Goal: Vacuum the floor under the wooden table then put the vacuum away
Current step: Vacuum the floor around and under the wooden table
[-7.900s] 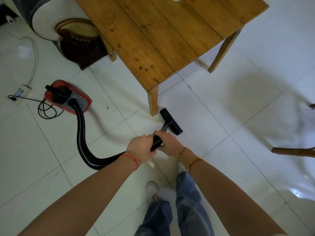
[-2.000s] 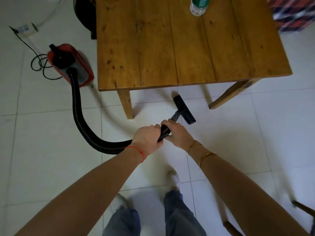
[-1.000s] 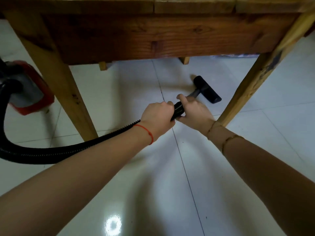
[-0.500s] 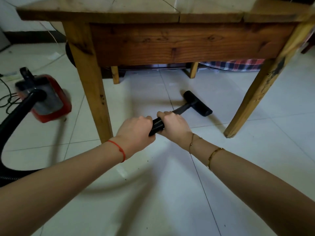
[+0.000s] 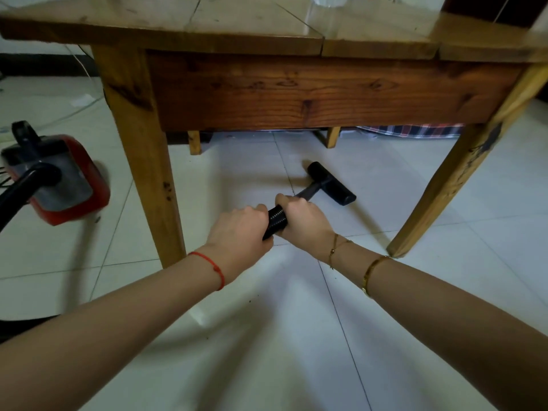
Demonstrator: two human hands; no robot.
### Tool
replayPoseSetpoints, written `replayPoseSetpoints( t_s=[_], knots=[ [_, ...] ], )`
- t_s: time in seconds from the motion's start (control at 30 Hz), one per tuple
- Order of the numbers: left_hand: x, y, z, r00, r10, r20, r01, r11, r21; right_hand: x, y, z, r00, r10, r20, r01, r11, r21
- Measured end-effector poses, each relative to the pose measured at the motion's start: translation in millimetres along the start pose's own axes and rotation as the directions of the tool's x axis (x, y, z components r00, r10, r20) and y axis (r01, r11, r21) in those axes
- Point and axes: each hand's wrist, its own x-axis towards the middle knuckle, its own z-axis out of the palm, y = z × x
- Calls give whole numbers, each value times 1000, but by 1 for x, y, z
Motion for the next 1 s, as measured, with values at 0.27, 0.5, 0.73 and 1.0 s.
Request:
replayPoseSetpoints(
  t_s=[0.27, 0.5, 0.73, 1.0],
  knots=[
    [92, 60, 40, 999, -26, -33, 23, 998, -66, 39, 100, 0, 991, 106, 85, -106, 994, -3],
    [136, 84, 55, 997, -78, -24, 75, 992, -99, 62, 148, 7, 991, 110, 82, -112, 994, 18],
    [110, 62, 52, 996, -91, -7, 91, 994, -54, 58, 120, 22, 997, 65, 47, -68, 996, 65],
    [30, 13, 34, 989, -148, -8, 148, 989, -25, 38, 36, 37, 995, -99, 4, 98, 992, 81]
  ],
)
